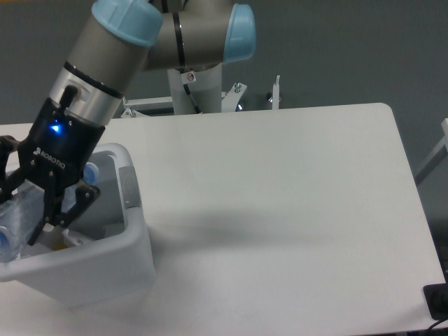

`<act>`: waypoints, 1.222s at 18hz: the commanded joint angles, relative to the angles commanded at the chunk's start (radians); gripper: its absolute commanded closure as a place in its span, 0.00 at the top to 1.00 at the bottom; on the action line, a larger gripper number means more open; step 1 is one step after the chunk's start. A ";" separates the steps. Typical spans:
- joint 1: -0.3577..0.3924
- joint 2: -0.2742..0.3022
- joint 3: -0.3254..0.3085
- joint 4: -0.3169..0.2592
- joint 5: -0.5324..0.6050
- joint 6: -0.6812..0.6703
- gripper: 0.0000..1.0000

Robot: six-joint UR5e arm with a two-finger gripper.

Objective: Place the trash in the trash can

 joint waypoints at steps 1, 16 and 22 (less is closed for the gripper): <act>0.000 -0.005 0.000 0.000 0.002 0.012 0.68; 0.178 0.071 -0.032 -0.011 0.014 0.006 1.00; 0.377 0.078 -0.031 -0.018 0.111 0.025 1.00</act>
